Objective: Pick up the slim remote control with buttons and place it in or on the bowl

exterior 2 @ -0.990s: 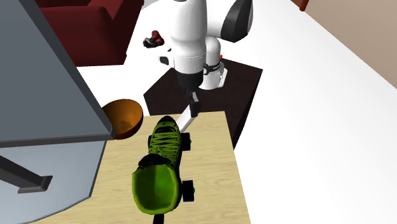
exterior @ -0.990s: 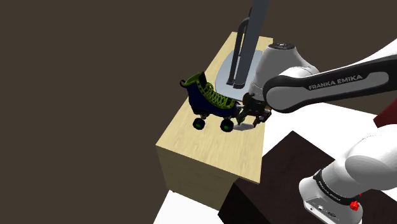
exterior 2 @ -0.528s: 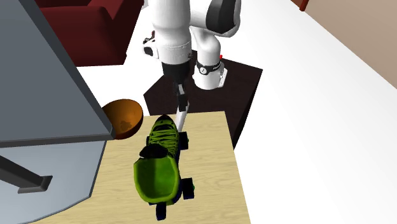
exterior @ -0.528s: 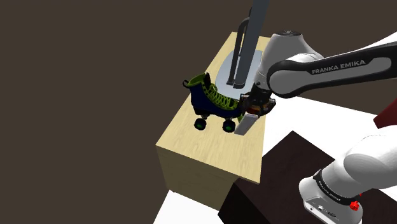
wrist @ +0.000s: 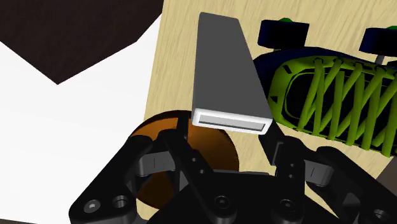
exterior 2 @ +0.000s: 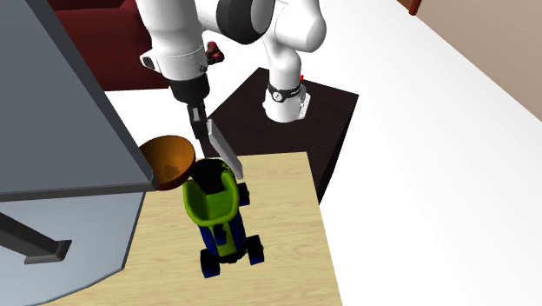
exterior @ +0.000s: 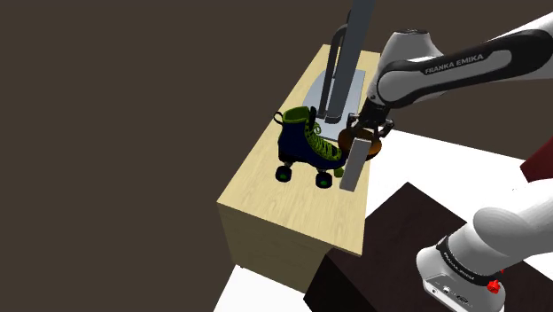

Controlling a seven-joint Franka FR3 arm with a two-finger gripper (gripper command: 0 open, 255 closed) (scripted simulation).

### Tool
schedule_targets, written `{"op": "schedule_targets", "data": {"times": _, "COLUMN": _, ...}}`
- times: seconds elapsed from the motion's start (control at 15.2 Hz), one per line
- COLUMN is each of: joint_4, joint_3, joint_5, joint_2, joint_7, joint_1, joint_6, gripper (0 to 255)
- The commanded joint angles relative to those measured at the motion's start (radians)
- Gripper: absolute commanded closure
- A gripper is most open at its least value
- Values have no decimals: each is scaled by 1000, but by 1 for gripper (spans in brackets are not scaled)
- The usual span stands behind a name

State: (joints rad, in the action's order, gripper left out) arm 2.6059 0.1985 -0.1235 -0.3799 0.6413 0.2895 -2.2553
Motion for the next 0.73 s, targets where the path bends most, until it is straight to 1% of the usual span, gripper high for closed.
{"op": "schedule_targets", "data": {"times": 0.0, "joint_4": -28, "joint_3": -31, "joint_5": 21, "joint_2": 37, "joint_7": -44, "joint_1": 27, "joint_6": -7, "gripper": 255}}
{"op": "schedule_targets", "data": {"times": 0.13, "joint_4": -68, "joint_3": -62, "joint_5": 39, "joint_2": 77, "joint_7": -85, "joint_1": 53, "joint_6": -5, "gripper": 255}}
{"op": "schedule_targets", "data": {"times": 0.66, "joint_4": -18, "joint_3": -56, "joint_5": 41, "joint_2": 151, "joint_7": -84, "joint_1": 53, "joint_6": -130, "gripper": 255}}
